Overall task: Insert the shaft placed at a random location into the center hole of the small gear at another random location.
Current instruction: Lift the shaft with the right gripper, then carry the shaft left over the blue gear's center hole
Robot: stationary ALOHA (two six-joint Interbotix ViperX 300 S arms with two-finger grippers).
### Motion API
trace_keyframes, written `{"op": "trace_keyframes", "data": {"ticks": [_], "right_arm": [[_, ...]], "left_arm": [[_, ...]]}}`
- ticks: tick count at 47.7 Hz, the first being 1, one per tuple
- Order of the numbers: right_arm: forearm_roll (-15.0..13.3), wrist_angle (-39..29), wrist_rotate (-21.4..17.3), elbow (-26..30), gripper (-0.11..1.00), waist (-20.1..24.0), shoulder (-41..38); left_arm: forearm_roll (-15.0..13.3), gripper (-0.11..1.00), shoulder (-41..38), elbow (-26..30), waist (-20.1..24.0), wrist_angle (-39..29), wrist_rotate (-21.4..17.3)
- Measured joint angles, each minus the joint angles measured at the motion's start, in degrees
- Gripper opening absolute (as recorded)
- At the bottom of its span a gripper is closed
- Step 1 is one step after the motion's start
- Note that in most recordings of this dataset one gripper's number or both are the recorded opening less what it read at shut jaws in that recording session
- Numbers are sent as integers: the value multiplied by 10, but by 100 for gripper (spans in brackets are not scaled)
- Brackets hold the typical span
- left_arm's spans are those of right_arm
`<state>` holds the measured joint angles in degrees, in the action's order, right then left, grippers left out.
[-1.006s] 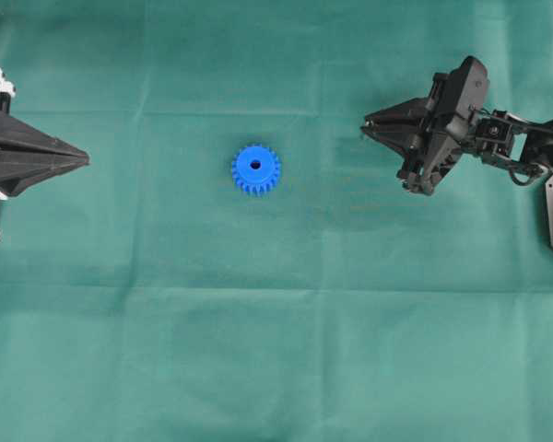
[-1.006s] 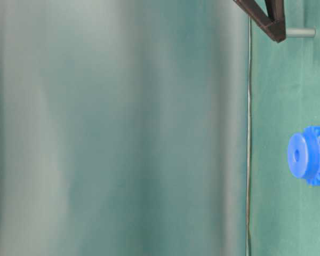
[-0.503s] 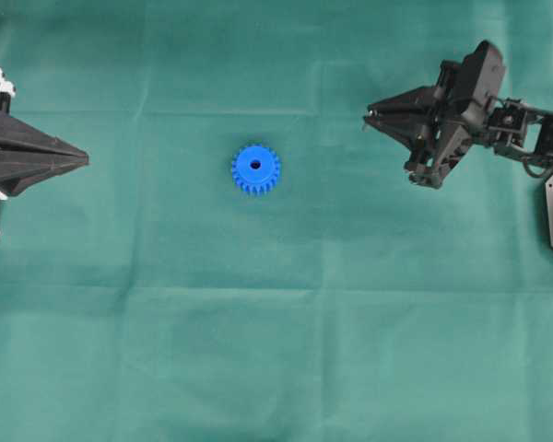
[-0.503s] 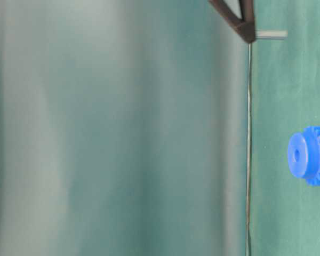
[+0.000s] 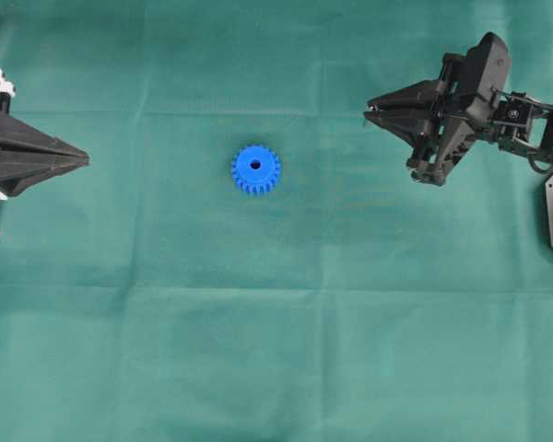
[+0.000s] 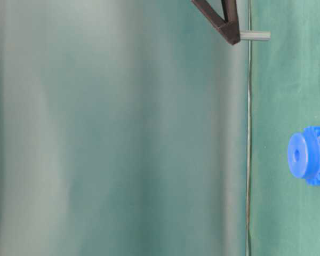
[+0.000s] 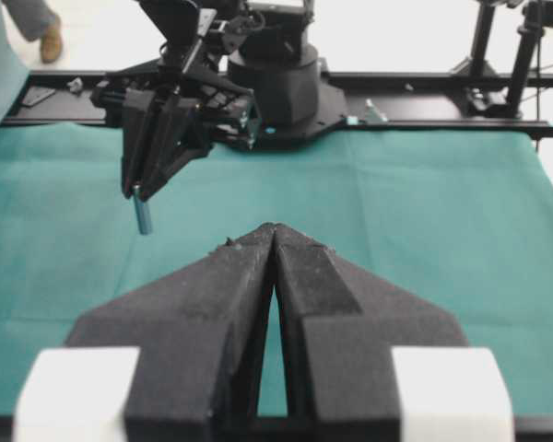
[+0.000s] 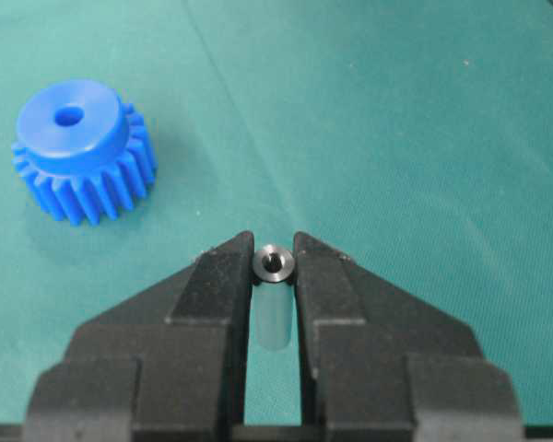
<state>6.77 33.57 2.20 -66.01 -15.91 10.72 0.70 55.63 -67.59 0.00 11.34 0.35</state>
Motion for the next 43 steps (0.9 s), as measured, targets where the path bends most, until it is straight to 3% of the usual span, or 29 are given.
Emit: {"op": "trace_keyframes", "data": {"ticks": [13, 43], "right_arm": [[0, -11, 0, 41, 13, 11, -39], [-10, -58, 3, 208, 13, 83, -156]], "left_arm": [[-1, 0, 0, 0, 0, 0, 0], [-1, 0, 0, 0, 0, -1, 0]]}}
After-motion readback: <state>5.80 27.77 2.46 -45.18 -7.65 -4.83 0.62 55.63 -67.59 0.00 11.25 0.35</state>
